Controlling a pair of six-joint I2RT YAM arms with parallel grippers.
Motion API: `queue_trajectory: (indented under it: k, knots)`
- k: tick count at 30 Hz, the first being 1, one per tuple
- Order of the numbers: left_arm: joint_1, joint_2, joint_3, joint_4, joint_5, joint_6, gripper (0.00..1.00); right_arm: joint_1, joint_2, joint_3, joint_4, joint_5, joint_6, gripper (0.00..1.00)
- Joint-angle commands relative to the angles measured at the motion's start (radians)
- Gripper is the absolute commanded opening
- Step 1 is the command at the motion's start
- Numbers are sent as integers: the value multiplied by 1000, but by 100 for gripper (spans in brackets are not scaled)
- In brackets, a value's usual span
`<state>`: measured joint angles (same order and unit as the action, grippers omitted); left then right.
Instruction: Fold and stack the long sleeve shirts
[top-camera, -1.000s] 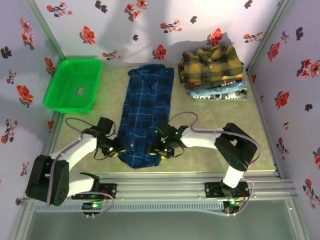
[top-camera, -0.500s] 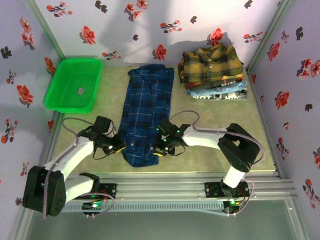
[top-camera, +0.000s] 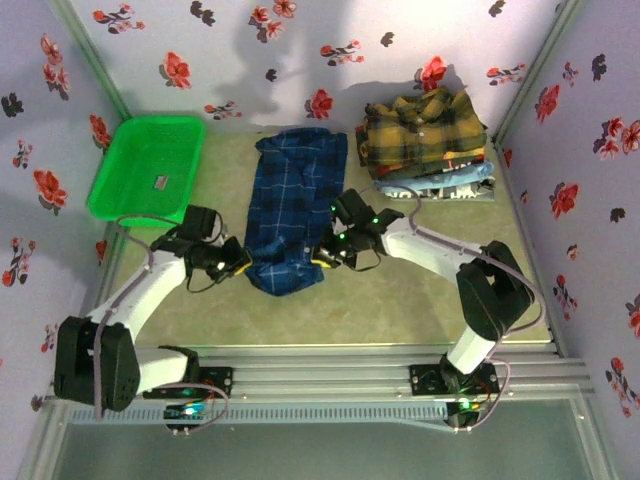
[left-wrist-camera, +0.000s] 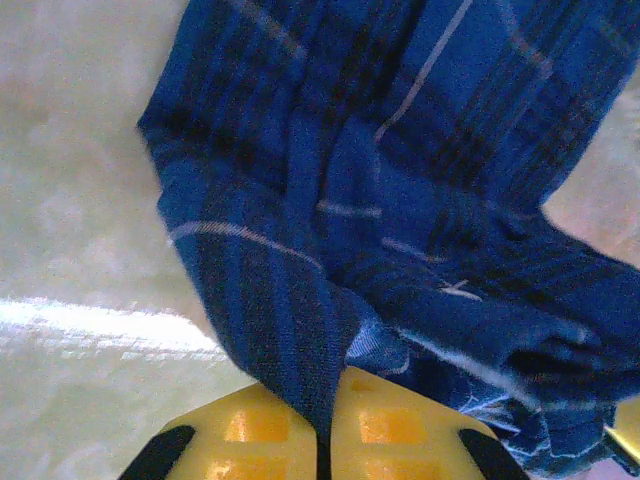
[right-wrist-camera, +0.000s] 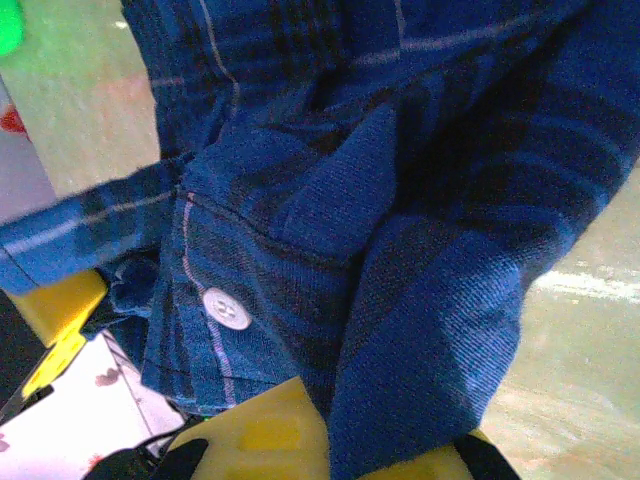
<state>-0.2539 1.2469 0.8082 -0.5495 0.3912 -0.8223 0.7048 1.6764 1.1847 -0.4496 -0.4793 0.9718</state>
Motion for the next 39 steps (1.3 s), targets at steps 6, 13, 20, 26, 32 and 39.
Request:
queue_trajectory:
  k: [6,13,20,26,32,39]
  knots:
    - [43,144,192,67,53,1,7,-117,89,173,-150,-60,-140,2]
    - [51,275,343,80,87,38,7,-202,160,270,-155,-110,-163,3]
    - [54,397,441,99,105,43,7,-267,272,373,-167,-159,-191,3]
    - [60,492,517,103,110,55,7,-317,348,436,-185,-179,-224,3]
    - [66,565,570,115,115,64,7,-354,414,495,-226,-190,-257,4]
    - [65,647,622,128,132,66,8,-378,457,541,-252,-175,-273,10]
